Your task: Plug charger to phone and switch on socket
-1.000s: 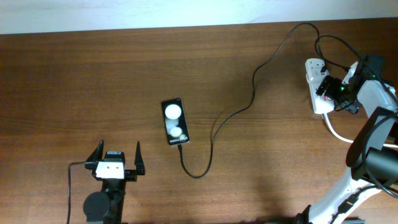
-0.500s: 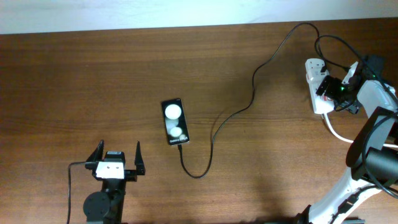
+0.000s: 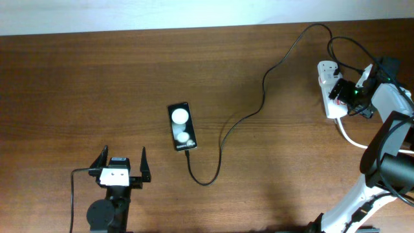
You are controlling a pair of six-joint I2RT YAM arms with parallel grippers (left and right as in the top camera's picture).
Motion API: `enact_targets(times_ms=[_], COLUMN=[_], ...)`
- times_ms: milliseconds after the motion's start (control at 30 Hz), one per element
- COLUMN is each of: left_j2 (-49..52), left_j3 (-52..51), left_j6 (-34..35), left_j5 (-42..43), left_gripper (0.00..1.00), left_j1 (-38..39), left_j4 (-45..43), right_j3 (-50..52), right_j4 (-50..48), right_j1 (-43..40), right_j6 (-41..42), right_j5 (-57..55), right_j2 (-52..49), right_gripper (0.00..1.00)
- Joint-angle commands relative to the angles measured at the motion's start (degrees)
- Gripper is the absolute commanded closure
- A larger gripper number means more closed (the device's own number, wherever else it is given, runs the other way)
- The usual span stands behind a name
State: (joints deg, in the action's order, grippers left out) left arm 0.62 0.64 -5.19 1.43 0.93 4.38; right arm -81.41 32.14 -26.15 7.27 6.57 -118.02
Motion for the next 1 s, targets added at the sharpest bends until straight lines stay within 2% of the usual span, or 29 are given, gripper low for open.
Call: enact_targets(times_ms=[0,400,800,967], left_j2=[-0.33,-0.33,-0.33,-0.33], left_j3=[-0.13,-0.13,-0.13,-0.13], left_j6=[-1.14,-1.14,-1.14,-1.14], left_j5=[-0.61,-0.61,-0.61,-0.61], left_gripper=[0.01,0.01,0.01,0.01], left_j1=[-0.31,-0.31,-0.31,-0.31], left_j4=[0.44,0.44,0.44,0.44], right_j3=[1.38,1.38,1.38,1.38], right_j4=[0.59,0.48,0.48,0.50], right_j1=[0.28,0.28,0.28,0.28], right_j6=[-1.07,-1.07,-1.07,-1.07], right_j5=[-2.12,-2.12,-2.12,-2.12], right_j2=[-0.09,0.00,26.21,32.96], right_gripper=[0.01,0.01,0.01,0.01])
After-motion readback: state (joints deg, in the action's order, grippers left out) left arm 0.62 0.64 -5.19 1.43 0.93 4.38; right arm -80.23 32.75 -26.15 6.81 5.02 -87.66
